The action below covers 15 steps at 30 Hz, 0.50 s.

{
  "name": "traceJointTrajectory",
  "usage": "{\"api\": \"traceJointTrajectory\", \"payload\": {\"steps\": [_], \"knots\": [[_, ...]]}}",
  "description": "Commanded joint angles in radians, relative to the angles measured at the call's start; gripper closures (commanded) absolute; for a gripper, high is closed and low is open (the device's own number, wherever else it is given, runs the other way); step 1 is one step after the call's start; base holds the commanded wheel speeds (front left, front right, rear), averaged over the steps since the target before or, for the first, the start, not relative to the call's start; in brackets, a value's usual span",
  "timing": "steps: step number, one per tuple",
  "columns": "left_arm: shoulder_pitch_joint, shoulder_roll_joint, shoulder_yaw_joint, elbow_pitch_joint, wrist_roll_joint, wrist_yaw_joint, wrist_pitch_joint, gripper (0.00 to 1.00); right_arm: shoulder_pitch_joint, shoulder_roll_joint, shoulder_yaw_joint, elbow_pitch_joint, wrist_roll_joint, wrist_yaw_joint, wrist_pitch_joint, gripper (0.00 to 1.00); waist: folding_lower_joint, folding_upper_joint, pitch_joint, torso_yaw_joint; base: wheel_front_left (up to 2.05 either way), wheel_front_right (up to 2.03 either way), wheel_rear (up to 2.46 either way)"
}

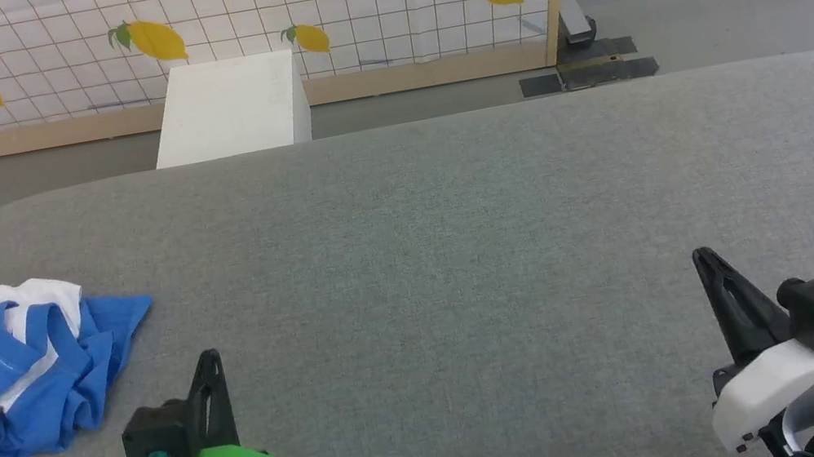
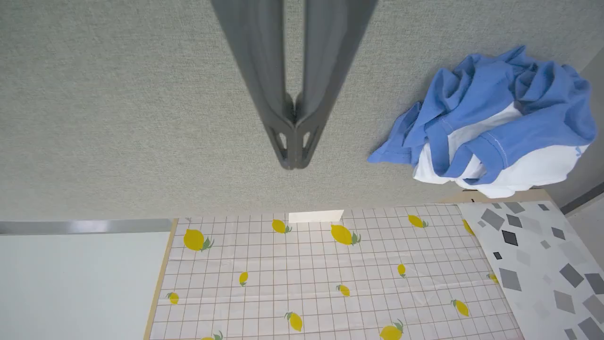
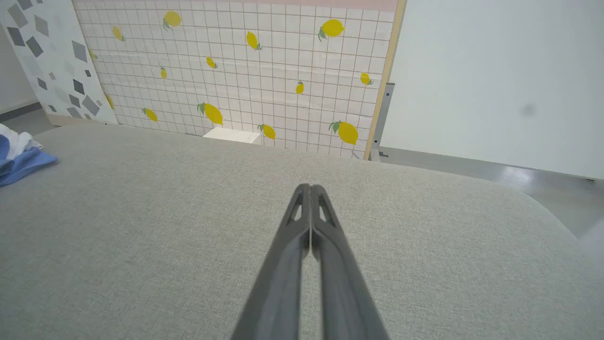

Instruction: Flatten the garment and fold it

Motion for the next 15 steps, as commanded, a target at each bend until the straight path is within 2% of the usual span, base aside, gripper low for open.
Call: {"api": "traceJointTrajectory", "payload": {"steps": [1, 15], "knots": [[-0.018, -0.005, 0.004, 0.004, 0.01, -0.001, 0.001, 1.0, -0.017, 0.002, 0.001, 0.002, -0.004, -0.002, 0.003, 1.0, 0.0, 0.0, 0.0, 0.0, 0.0, 0.0, 0.0], [-0.018, -0.005, 0.004, 0.004, 0.01, -0.001, 0.001, 1.0, -0.017, 0.002, 0.001, 0.002, -0.004, -0.002, 0.003, 1.0, 0.0, 0.0, 0.0, 0.0, 0.0, 0.0, 0.0]]}}
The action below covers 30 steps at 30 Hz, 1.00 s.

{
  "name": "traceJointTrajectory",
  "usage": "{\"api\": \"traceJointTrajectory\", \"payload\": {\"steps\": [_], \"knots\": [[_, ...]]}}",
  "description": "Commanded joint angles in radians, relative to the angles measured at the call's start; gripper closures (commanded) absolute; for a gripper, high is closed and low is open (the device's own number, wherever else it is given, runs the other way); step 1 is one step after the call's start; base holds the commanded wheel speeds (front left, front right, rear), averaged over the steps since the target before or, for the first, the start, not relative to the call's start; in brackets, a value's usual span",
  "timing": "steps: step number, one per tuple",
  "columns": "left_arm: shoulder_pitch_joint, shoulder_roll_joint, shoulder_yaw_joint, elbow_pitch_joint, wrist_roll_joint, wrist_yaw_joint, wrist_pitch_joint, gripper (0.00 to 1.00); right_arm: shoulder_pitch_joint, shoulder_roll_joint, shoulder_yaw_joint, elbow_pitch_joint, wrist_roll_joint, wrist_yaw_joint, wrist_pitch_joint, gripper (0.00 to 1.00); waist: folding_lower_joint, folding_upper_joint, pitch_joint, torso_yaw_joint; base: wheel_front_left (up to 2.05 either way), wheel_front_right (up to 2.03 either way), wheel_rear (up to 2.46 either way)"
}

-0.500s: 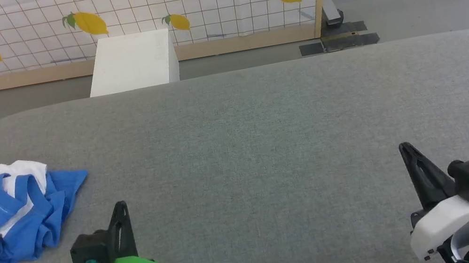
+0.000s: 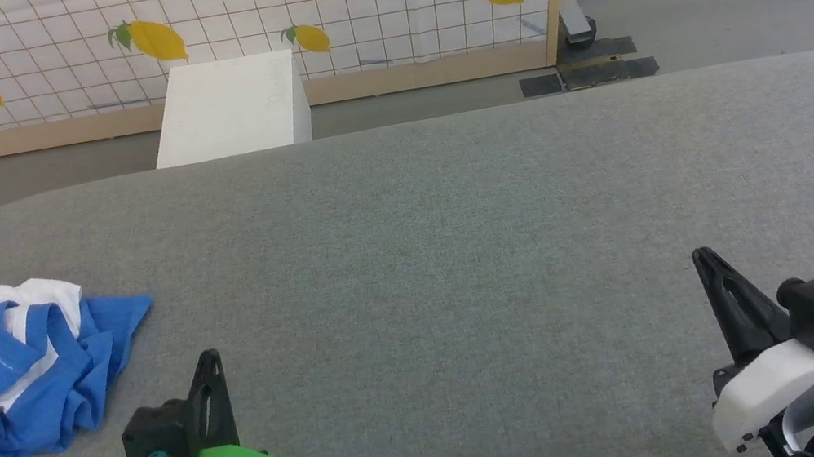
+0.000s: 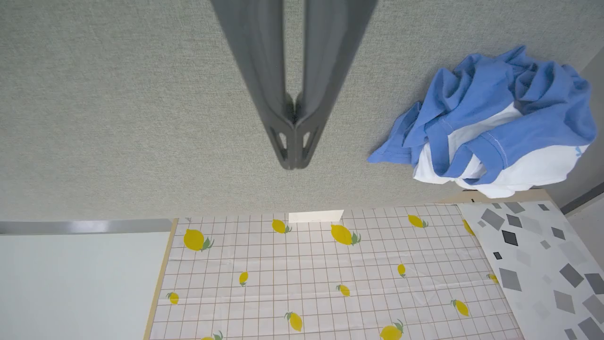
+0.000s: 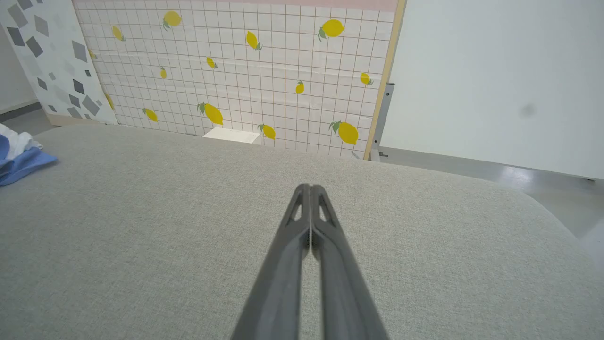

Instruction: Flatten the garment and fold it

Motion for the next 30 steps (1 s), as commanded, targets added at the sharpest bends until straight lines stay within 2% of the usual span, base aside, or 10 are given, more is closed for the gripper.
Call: {"api": "traceJointTrajectory", "payload": {"steps": [1, 7, 8, 30], "knots": [[-0.018, -0.005, 0.004, 0.004, 0.01, -0.001, 0.001, 1.0, -0.017, 0.002, 0.002, 0.002, -0.004, -0.002, 0.003, 1.0, 0.0, 0.0, 0.0, 0.0, 0.0, 0.0, 0.0], [-0.018, -0.005, 0.004, 0.004, 0.01, -0.001, 0.001, 1.0, -0.017, 0.002, 0.002, 0.002, -0.004, -0.002, 0.003, 1.0, 0.0, 0.0, 0.0, 0.0, 0.0, 0.0, 0.0], [0.001, 0.0, -0.001, 0.0, 0.0, 0.0, 0.0, 0.0, 0.0, 0.0, 0.0, 0.0, 0.0, 0.0, 0.0, 0.0, 0.0, 0.0, 0.0, 0.0, 0.0, 0.0, 0.0], [0.02, -0.001, -0.006, -0.009, -0.025, 0.006, -0.042, 0.0, 0.003, 0.0, -0.047, 0.008, 0.032, 0.0, -0.042, 0.0, 0.0, 0.0, 0.004, 0.002, 0.0, 0.0, 0.0]]}}
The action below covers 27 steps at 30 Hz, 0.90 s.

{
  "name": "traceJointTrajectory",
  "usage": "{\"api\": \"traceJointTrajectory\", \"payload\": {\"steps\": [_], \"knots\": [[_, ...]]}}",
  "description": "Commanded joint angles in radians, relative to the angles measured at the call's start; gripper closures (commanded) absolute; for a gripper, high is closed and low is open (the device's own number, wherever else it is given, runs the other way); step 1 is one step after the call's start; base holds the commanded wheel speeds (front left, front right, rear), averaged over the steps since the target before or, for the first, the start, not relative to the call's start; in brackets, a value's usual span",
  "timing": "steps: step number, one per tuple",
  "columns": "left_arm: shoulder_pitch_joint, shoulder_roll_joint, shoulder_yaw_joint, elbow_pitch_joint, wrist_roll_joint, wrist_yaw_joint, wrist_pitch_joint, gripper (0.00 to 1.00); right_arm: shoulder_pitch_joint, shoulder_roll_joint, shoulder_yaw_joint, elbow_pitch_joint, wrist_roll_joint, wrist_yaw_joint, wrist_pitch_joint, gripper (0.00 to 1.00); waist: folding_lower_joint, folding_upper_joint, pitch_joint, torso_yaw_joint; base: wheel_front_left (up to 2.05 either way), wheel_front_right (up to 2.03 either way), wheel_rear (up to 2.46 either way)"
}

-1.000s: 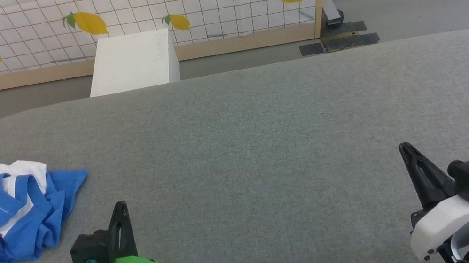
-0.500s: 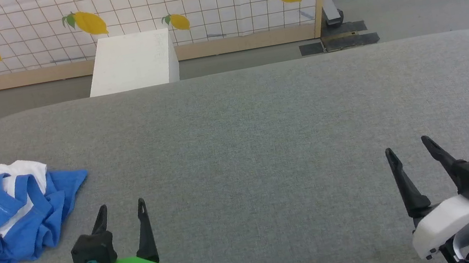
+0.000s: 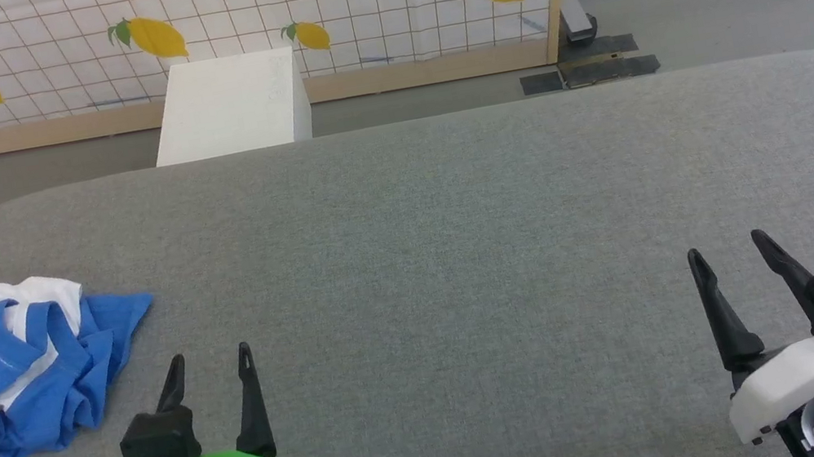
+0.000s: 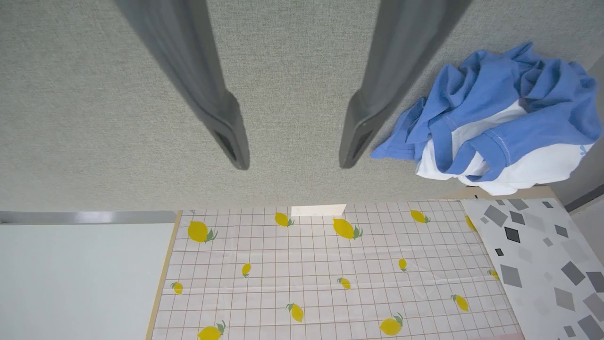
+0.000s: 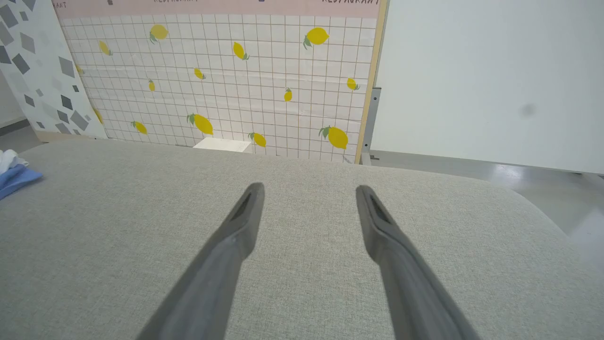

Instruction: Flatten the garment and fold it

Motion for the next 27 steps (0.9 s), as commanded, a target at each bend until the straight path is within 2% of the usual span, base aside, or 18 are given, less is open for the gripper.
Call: {"api": "traceJointTrajectory", "payload": {"steps": [1, 16, 27], "knots": [[0.013, -0.001, 0.0, -0.005, -0.009, 0.006, -0.009, 0.0, 0.001, 0.0, -0.008, 0.003, 0.008, 0.0, -0.011, 0.0, 0.0, 0.0, 0.001, 0.002, 0.0, 0.0, 0.0], [0.027, -0.002, -0.007, -0.005, -0.03, 0.012, -0.04, 0.0, 0.002, 0.001, -0.026, 0.0, 0.009, 0.0, -0.041, 0.0, 0.0, 0.0, 0.003, 0.048, 0.0, 0.0, 0.0], [0.044, -0.002, -0.015, -0.003, -0.047, 0.018, -0.065, 0.0, 0.01, 0.001, -0.02, 0.0, 0.01, -0.001, -0.066, 0.0, 0.0, 0.0, -0.001, 0.123, 0.0, 0.0, 0.0]]}}
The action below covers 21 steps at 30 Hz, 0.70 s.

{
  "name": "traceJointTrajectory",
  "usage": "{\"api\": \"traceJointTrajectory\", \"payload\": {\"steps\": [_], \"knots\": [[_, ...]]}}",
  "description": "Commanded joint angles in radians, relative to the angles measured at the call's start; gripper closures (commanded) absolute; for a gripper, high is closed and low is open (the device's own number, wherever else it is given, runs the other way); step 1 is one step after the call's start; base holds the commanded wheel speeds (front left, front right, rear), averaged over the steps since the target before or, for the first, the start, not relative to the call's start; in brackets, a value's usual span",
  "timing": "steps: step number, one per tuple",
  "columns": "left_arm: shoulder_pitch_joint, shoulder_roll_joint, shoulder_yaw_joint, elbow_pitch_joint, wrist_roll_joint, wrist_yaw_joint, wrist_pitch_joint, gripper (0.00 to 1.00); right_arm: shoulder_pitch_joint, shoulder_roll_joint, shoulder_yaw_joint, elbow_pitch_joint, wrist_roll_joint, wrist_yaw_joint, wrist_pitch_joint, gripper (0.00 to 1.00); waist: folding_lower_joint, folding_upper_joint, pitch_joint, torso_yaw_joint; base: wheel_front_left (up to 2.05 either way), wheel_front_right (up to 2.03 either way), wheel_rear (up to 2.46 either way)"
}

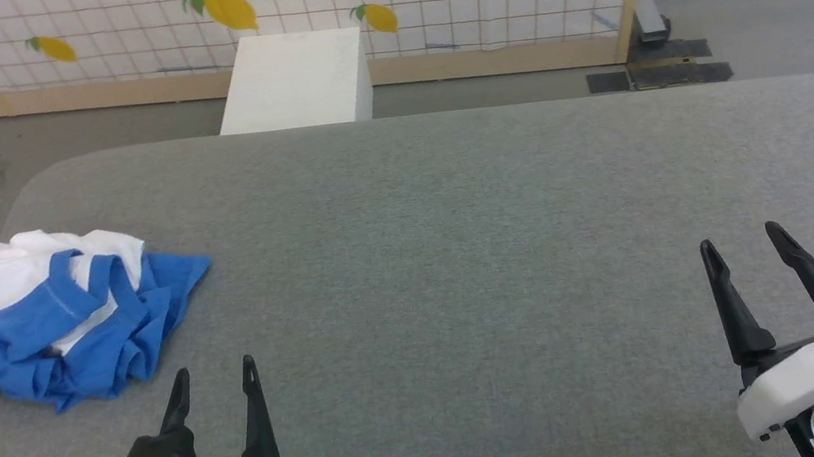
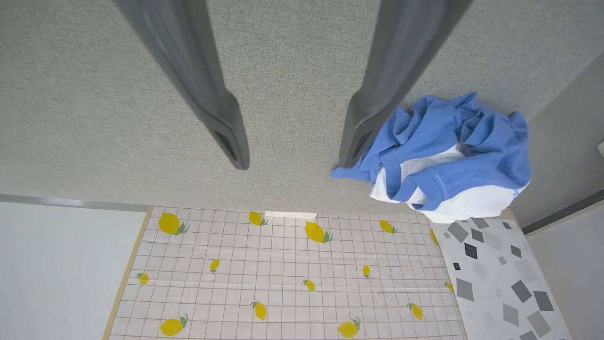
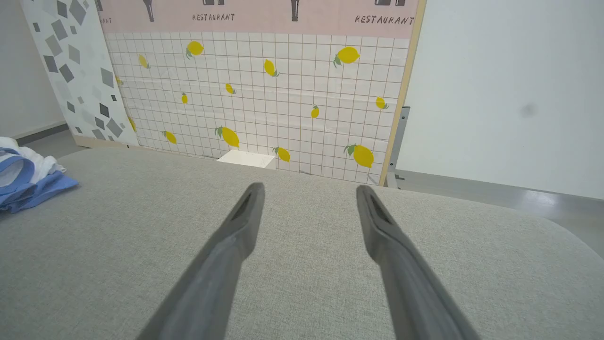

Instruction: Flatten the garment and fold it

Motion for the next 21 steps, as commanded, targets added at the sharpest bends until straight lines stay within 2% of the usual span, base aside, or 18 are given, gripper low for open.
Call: {"api": "traceJointTrajectory", "payload": {"steps": [1, 21], "knots": [[0.011, -0.002, -0.003, -0.002, -0.016, 0.009, -0.013, 0.0, 0.008, 0.001, 0.001, 0.0, 0.01, -0.001, -0.011, 0.0, 0.0, -0.0001, 0.0, 0.021, 0.0, 0.0, 0.0], [0.042, -0.003, -0.019, -0.001, -0.053, 0.031, -0.056, 0.0, 0.012, 0.001, 0.038, 0.013, 0.017, -0.001, -0.054, 0.0, 0.0, -0.0001, -0.005, 0.193, 0.0, 0.0, 0.0]]}}
